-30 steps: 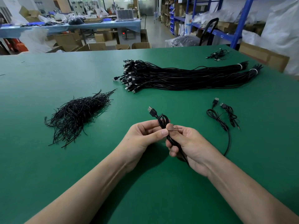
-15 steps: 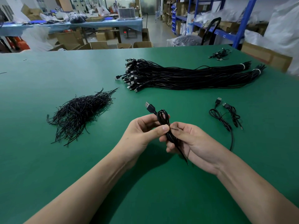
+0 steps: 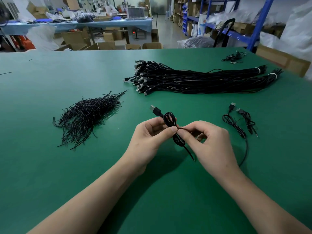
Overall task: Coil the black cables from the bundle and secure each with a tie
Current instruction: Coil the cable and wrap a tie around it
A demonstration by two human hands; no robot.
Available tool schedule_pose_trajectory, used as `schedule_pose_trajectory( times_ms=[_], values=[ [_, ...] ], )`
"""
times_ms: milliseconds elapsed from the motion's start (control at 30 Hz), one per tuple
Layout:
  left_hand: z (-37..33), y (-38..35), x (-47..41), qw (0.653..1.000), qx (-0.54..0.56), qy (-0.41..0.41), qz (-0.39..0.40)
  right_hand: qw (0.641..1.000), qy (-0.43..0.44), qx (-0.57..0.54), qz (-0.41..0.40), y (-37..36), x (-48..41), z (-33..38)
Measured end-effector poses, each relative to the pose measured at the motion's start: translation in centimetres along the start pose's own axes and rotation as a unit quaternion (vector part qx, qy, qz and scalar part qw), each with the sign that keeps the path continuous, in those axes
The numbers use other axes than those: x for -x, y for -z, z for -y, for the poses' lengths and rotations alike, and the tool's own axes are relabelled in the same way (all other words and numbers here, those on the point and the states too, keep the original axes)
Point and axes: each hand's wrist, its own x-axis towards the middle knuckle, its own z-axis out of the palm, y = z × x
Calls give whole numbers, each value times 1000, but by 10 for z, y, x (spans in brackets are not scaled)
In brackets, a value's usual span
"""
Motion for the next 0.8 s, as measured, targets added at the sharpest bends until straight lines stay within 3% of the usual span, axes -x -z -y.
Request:
schedule_pose_trajectory(
  times_ms=[100,533,800],
  values=[
    [-1,-1,1,1000,0,-2,-10,999,12,-5,-39,0,0,1],
    [-1,-4,2,998,-46,-29,-33,997,-24,-5,-75,-4,4,3],
    [1,-3,1,995,-75,-15,-57,988,119,90,-34,-3,5,1]
  ],
)
